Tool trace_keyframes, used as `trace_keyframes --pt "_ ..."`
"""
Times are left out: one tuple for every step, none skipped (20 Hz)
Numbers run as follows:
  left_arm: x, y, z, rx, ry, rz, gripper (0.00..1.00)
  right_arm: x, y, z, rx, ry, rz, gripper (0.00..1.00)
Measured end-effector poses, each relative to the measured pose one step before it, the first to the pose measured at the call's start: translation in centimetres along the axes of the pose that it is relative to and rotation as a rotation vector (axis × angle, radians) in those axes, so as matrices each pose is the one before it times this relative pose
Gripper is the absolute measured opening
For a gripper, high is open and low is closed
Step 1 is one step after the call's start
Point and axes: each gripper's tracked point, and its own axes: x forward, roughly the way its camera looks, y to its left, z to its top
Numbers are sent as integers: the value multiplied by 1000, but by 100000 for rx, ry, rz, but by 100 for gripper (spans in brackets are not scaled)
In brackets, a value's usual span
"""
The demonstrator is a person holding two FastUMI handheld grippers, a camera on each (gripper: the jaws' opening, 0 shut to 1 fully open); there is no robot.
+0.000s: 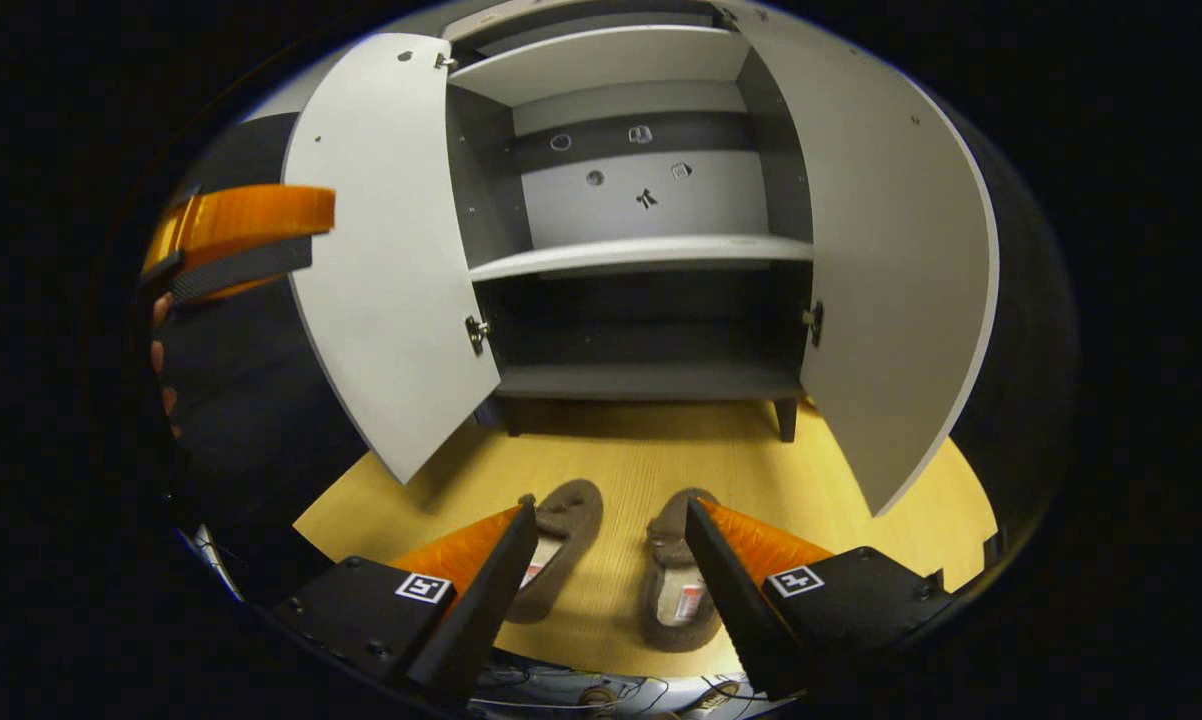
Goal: Grab one shoe with the right hand and put it into the shoe cabinet, grab the other shoe with the left hand and put it into the shoe cabinet; then close the right door with the right hand and the left door with the left hand.
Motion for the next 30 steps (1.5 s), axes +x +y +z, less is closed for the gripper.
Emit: trace_keyframes --pt "-80 51 30 329 -153 19 93 585 -139 -1653 1007 3824 -209 99" --pt "-82 91 -28 393 265 67 93 774 -140 -1374 561 3081 -118 99" --pt "-81 139 -110 567 410 424 93 600 -227 -1097 197 2508 -171 98" --pt "-85 197 -77 700 389 533 93 870 -510 -985 268 2124 -833 97" --pt "45 136 -186 638 536 438 93 921 -426 -838 812 1716 -762 95" --pt "45 165 -192 598 773 419 93 882 -357 -912 1188 1943 -628 94" --pt "26 120 -272 721 949 442 93 857 -393 -556 1321 1306 -700 94" --pt "82 200 -146 863 592 704 93 1059 -424 -425 685 885 -986 92" --pt "98 128 -63 803 274 715 93 1030 -424 -329 -280 700 -1098 88" --pt "108 18 -29 521 100 330 93 999 -322 -454 -1099 1280 -261 87" --pt "60 -3 -86 416 96 158 93 904 -239 -194 -1198 930 -183 87" --pt "150 93 -25 475 302 613 93 790 -195 192 -281 115 -420 86" --pt "270 75 -160 662 425 384 93 858 9 -7 289 353 289 77" --pt "212 53 -160 756 593 406 93 632 -58 77 422 653 -312 73" --pt "185 -31 -259 694 765 262 93 623 -155 160 74 47 -415 70" --pt "169 45 -305 554 951 193 93 480 -118 439 -173 -281 -350 69" --pt "165 14 -199 365 790 308 93 650 -177 318 -407 -310 -590 56" --pt "146 112 -128 32 454 345 93 542 -450 220 -575 -211 -1282 65" --pt "137 117 -155 -395 377 297 93 567 -216 59 195 839 -242 62" --pt "77 41 -89 -644 562 145 93 534 -321 -195 -57 981 -1125 57" --pt "131 232 -158 -725 211 568 93 -172 -468 249 -289 -366 -1043 40" --pt "68 217 -9 -726 317 618 93 -105 -140 132 39 -110 94 42" --pt "100 250 -128 -762 188 761 93 406 20 -123 -96 468 219 33" --pt "50 108 -80 -782 331 304 93 19 58 -66 -853 582 398 29" --pt "97 66 -97 -686 359 337 93 71 -180 54 -1635 -115 -353 34" --pt "30 15 -122 -468 333 268 93 -1716 -247 -923 -284 -2872 -1670 34" --pt "14 -40 -23 -286 208 8 93 1807 -43 1042 -1179 1596 126 6" --pt "-27 -62 -20 -44 219 -18 93 -523 245 10 -960 837 1081 5" --pt "-53 -129 -59 168 79 64 93 312 93 -175 -546 403 598 5" --pt "-105 -136 -4 334 200 -175 93 -33 -34 40 116 184 757 10"
